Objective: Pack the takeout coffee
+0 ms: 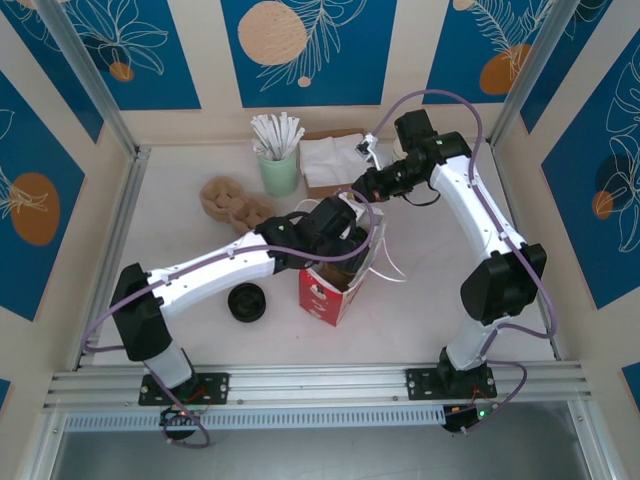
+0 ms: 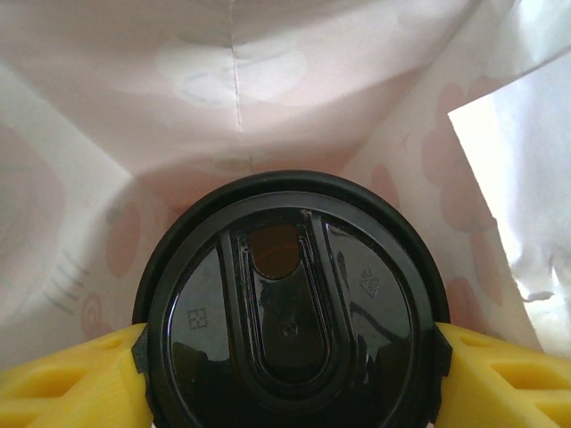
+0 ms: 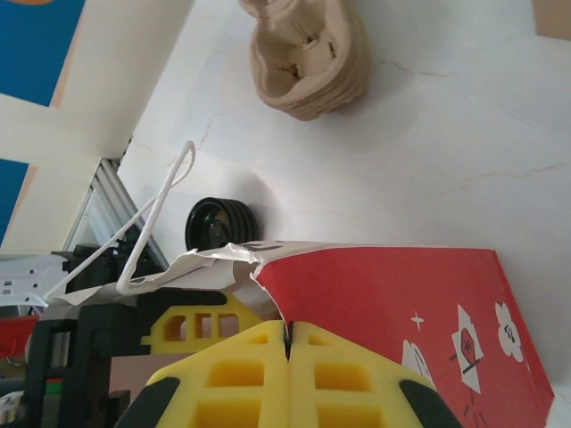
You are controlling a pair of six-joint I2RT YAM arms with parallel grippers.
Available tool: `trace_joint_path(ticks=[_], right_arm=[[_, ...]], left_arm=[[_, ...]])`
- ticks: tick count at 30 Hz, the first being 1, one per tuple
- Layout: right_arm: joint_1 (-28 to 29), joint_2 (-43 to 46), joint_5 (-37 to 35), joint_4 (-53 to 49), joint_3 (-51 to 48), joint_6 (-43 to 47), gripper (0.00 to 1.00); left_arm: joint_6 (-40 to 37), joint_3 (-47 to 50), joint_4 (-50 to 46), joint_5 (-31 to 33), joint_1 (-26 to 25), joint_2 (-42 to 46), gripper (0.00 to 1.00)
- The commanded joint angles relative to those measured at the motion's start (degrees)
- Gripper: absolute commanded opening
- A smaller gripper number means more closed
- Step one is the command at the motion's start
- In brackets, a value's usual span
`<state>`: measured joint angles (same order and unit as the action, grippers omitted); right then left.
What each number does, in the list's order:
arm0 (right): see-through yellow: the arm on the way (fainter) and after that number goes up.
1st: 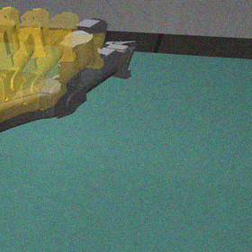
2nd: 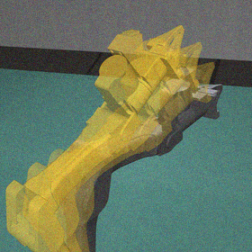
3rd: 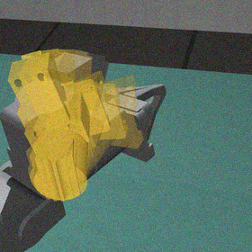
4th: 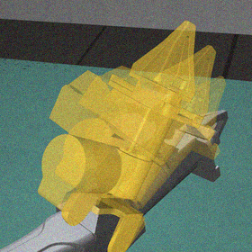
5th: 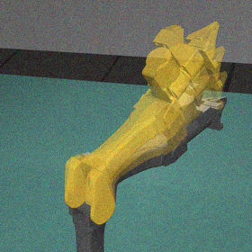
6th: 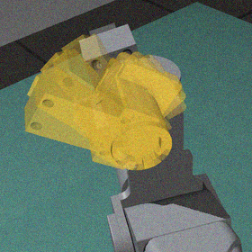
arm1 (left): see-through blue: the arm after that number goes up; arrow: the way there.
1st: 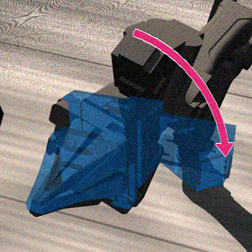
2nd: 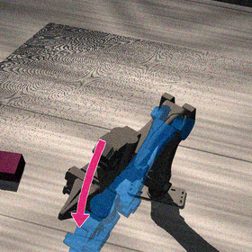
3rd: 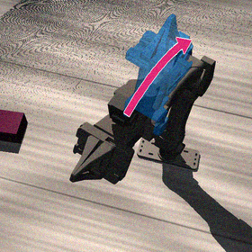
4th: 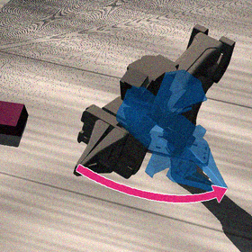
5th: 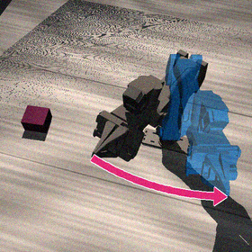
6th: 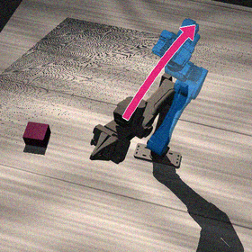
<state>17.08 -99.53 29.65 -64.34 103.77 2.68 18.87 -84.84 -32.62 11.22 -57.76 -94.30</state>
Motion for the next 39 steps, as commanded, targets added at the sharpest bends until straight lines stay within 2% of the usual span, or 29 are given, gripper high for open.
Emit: trace_joint_path(ticks=[1, 13, 27, 39], right_arm=[[1.61, 3.7, 4.61, 1.24, -0.58, 2.62, 0.0], [3.57, 7.74, 6.96, 4.53, -4.76, 2.95, 0.0], [5.15, 5.75, 8.84, 5.95, -3.57, 2.16, 0.0], [5.42, 7.16, 8.65, 6.47, -4.23, 1.32, 0.0]], left_arm=[[-1.79, 2.23, 2.52, 2.36, 0.01, 2.94, 0.72], [-4.16, 6.95, 8.34, 5.93, -0.8, 4.3, 0.71], [-4.29, 8.46, 9.06, 9.46, -1.13, 2.37, 0.71], [-6.08, 12.8, 13.61, 6.22, -1.11, 4.18, 0.73]])
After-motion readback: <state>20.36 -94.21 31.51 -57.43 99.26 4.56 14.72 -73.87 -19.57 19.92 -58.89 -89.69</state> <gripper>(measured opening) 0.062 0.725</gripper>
